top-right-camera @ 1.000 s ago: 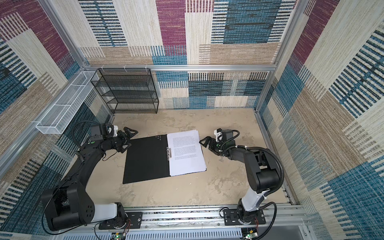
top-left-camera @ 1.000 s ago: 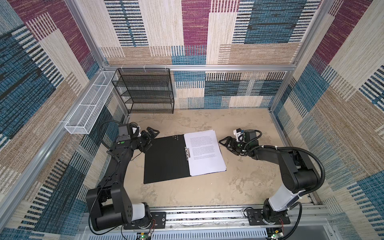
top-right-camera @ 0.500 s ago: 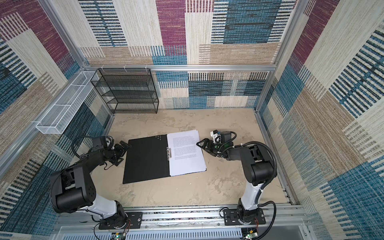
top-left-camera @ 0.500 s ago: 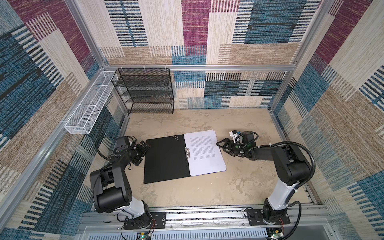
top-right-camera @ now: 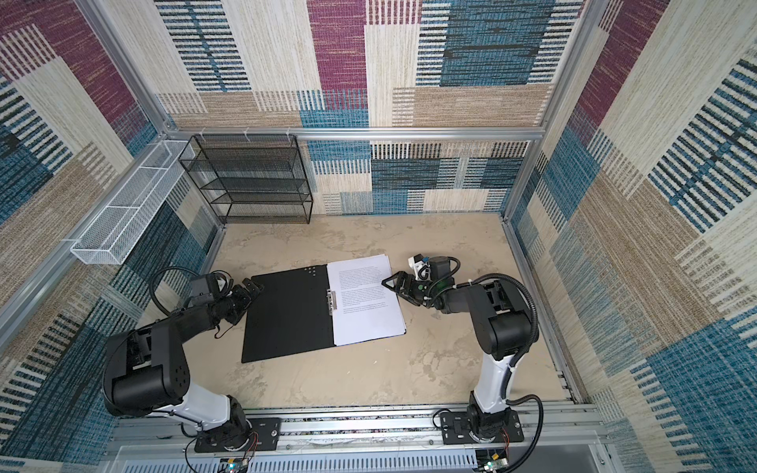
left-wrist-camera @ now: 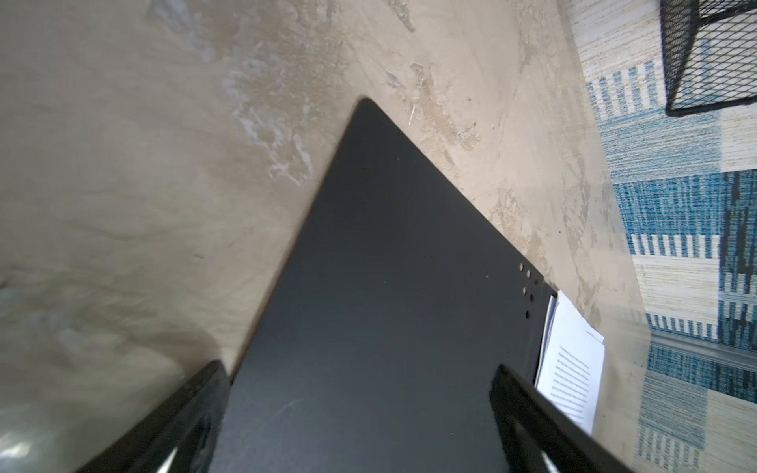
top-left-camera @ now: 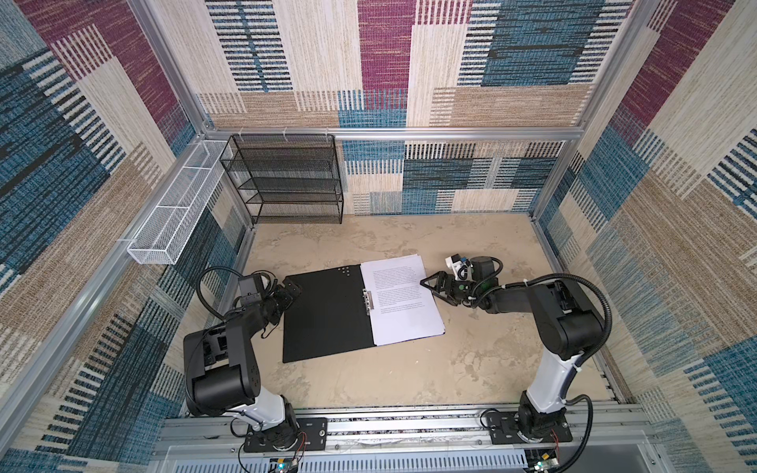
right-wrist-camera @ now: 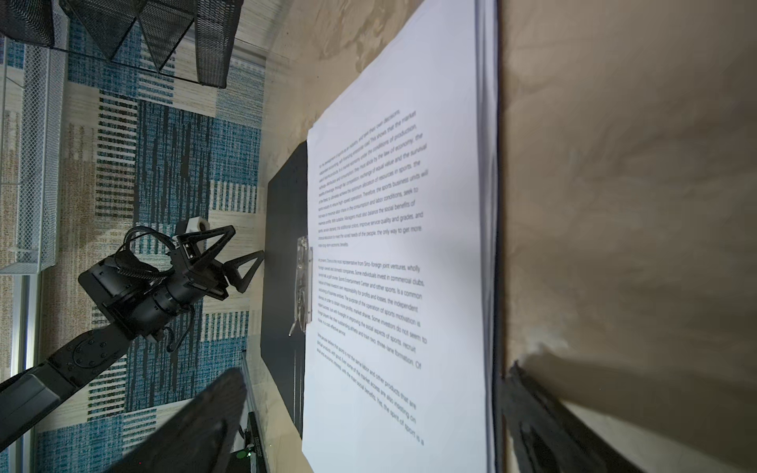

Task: Put the files into the folder
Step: 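Lift and swing the cover over the sheets with the left gripper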

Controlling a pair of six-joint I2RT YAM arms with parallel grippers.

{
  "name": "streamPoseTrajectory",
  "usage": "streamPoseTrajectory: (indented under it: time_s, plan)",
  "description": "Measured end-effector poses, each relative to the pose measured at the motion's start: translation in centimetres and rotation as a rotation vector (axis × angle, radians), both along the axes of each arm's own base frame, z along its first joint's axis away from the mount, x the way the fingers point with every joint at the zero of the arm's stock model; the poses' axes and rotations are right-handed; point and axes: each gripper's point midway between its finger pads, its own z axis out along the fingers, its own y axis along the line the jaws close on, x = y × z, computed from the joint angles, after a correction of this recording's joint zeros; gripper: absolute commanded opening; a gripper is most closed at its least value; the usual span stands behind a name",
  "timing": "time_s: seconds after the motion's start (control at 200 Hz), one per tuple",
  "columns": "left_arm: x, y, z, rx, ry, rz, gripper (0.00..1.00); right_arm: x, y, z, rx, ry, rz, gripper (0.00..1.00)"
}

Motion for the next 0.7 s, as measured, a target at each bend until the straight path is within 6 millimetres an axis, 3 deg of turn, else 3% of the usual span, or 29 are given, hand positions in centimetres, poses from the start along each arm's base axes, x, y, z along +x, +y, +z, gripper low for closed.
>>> streamPoseTrajectory:
  time_s: [0.205, 0.511, 0.696]
  plan:
    - [-0.7, -0.3, 1.7, -0.008, -0.019, 0.007, 1.0, 0.5, 0.1, 0.0, -0.004, -0.026, -0.007, 1.0]
    - [2.0, -2.0, 10.9, -0.108, -0.276, -0.035, 1.0, 1.0, 0.0, 0.0, -0.022, -0.045, -0.032, 1.0]
    - [1.3, -7.1, 15.7, -0.288, -0.336, -0.197, 1.0, 0.1, 1.5, 0.0, 0.008, -0.02, 0.026, 1.0]
